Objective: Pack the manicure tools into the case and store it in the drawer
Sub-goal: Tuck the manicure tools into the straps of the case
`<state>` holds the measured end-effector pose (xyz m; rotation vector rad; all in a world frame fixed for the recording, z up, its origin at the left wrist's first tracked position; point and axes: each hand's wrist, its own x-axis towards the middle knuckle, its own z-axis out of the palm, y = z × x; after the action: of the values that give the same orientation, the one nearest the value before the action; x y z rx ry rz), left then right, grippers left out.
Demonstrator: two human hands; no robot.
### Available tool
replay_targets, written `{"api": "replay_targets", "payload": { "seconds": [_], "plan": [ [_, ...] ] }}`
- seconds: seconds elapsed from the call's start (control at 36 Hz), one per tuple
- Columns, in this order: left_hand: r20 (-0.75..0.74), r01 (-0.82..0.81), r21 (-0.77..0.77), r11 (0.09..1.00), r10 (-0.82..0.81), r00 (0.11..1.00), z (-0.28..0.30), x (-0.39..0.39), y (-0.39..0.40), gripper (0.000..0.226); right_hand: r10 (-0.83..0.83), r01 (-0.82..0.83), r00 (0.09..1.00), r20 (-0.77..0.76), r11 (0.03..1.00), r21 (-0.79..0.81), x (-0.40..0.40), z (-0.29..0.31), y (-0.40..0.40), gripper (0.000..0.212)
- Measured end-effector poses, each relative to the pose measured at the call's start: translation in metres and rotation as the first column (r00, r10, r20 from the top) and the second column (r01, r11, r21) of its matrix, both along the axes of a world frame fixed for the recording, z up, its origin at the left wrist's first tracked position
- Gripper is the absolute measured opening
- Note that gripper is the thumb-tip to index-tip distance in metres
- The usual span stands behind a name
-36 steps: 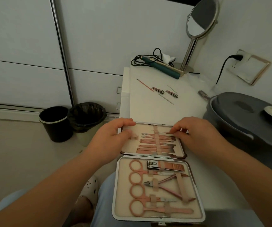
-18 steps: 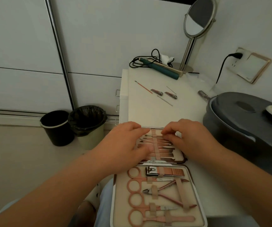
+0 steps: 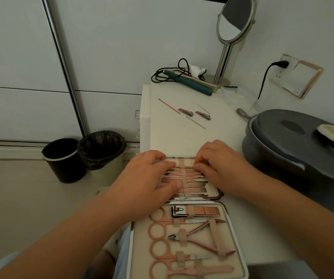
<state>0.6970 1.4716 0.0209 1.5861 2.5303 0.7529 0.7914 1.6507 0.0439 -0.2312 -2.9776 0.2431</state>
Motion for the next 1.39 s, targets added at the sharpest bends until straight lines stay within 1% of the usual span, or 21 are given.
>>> {"api": "replay_targets", "payload": {
  "seconds": [0.17, 0.47, 0.69, 0.81, 0.86, 0.92, 1.0, 1.08, 1.11, 1.19, 1.25, 1.33, 1.39],
  "plan": [
    [-0.015, -0.004, 0.007, 1.000, 0.004, 1.000, 0.000, 0.000, 0.001, 0.057, 0.016, -0.016, 0.999, -0.047, 1.000, -0.007, -0.007, -0.004, -0.005, 0.015],
    [0.011, 0.001, 0.041, 0.999, -0.001, 1.000, -0.001, -0.001, -0.002, 0.055, -0.017, 0.006, 0.997, -0.081, 0.991, -0.133, -0.004, -0.008, -0.006, 0.007],
    [0.004, 0.004, 0.092, 0.996, -0.005, 1.000, -0.005, 0.003, -0.006, 0.055, -0.053, 0.040, 0.995, -0.086, 0.988, -0.147, 0.002, -0.010, -0.011, 0.004],
    [-0.002, 0.010, 0.102, 0.995, -0.010, 1.000, -0.007, 0.004, -0.008, 0.056, -0.043, 0.034, 0.997, -0.061, 0.988, -0.149, 0.003, -0.008, -0.011, 0.006],
    [0.016, 0.005, 0.110, 0.994, -0.007, 1.000, -0.008, 0.002, -0.008, 0.057, -0.031, 0.028, 0.999, -0.024, 0.989, -0.148, 0.002, -0.005, -0.011, 0.007],
    [0.039, -0.007, 0.128, 0.992, 0.002, 0.999, -0.009, 0.001, -0.008, 0.057, -0.039, 0.037, 0.999, -0.007, 0.983, -0.181, 0.000, -0.002, -0.010, 0.006],
    [0.050, -0.023, 0.166, 0.986, 0.014, 0.999, -0.009, 0.000, -0.007, 0.056, -0.119, 0.097, 0.990, -0.070, 0.961, -0.260, -0.008, 0.003, -0.006, 0.011],
    [0.054, -0.028, 0.198, 0.980, 0.018, 0.998, -0.011, -0.001, -0.007, 0.054, -0.205, 0.162, 0.969, -0.135, 0.948, -0.273, -0.026, 0.005, 0.002, 0.017],
    [0.055, -0.028, 0.204, 0.978, 0.017, 0.998, -0.012, -0.001, -0.007, 0.054, -0.231, 0.189, 0.963, -0.139, 0.945, -0.267, -0.033, 0.004, 0.005, 0.016],
    [0.058, -0.031, 0.223, 0.974, 0.018, 0.998, -0.014, -0.001, -0.007, 0.054, -0.323, 0.278, 0.935, -0.143, 0.922, -0.269, -0.055, -0.001, 0.018, 0.004],
    [0.065, -0.031, 0.231, 0.973, 0.016, 0.998, -0.015, -0.001, -0.008, 0.054, -0.386, 0.337, 0.911, -0.145, 0.900, -0.278, -0.071, -0.003, 0.027, 0.011],
    [0.069, -0.033, 0.241, 0.970, 0.017, 0.997, -0.016, 0.000, -0.008, 0.054, -0.498, 0.465, 0.857, -0.131, 0.858, -0.219, -0.092, 0.000, 0.037, 0.022],
    [0.066, -0.039, 0.250, 0.968, 0.023, 0.998, -0.017, -0.001, -0.008, 0.055, -0.565, 0.554, 0.821, -0.079, 0.823, -0.123, -0.103, 0.003, 0.044, 0.025]
  ]
}}
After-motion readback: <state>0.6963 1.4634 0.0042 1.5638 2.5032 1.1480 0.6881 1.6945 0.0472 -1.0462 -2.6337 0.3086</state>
